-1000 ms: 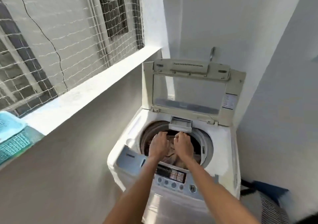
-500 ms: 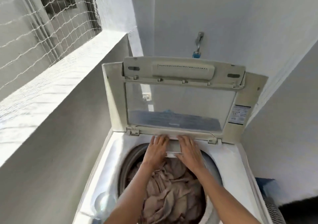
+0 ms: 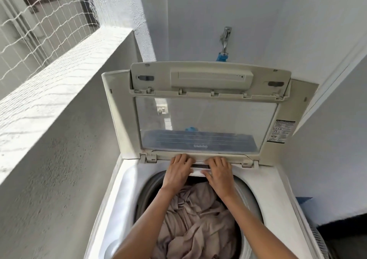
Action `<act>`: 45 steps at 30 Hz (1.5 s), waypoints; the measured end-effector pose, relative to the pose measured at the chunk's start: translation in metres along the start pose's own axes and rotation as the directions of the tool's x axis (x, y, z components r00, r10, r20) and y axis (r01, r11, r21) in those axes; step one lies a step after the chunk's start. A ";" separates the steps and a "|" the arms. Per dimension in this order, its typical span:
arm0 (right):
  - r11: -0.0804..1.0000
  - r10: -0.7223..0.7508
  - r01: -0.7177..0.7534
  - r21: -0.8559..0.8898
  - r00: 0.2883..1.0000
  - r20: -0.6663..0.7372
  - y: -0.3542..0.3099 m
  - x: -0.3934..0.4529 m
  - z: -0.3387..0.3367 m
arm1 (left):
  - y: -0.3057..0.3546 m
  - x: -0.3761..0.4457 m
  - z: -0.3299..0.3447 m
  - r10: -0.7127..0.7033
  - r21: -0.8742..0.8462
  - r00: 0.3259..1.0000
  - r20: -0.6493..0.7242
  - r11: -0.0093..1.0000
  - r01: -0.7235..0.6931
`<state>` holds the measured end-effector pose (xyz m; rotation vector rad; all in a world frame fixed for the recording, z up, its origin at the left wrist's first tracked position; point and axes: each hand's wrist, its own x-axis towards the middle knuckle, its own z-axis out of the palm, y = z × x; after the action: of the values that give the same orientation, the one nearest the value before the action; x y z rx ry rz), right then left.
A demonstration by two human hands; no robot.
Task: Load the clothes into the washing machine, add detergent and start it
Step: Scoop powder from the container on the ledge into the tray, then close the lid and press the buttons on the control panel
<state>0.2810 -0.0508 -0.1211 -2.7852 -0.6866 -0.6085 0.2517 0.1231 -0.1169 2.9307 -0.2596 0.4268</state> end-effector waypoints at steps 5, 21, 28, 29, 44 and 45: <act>0.997 -0.004 0.000 -0.071 0.999 -0.053 0.002 0.000 0.009 | 0.004 0.002 0.005 -0.037 0.017 0.994 -0.103 0.999 0.039; 0.999 0.041 -0.040 0.015 0.997 -0.066 -0.008 0.002 -0.009 | 0.030 -0.002 -0.004 -0.215 -0.011 0.964 -0.154 0.976 0.216; 0.958 -0.057 0.174 0.228 0.895 -0.443 -0.015 0.081 -0.121 | 0.059 0.054 -0.104 -0.125 -0.124 0.847 -0.517 0.990 0.070; 0.951 -0.052 0.204 0.235 0.849 -0.526 -0.016 0.101 -0.147 | 0.063 0.070 -0.131 -0.150 -0.155 0.795 -0.587 0.985 0.071; 0.996 0.078 -0.079 0.039 0.997 0.016 -0.017 0.231 -0.238 | 0.063 0.178 -0.249 -0.299 0.180 0.923 -0.244 0.921 0.346; 0.997 0.072 -0.073 0.029 0.997 0.032 -0.017 0.230 -0.240 | 0.065 0.172 -0.250 -0.291 0.184 0.919 -0.264 0.920 0.345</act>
<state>0.3758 -0.0150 0.1960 -2.7833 -0.5924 -0.5383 0.3347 0.0822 0.1798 3.0190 0.3198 0.7832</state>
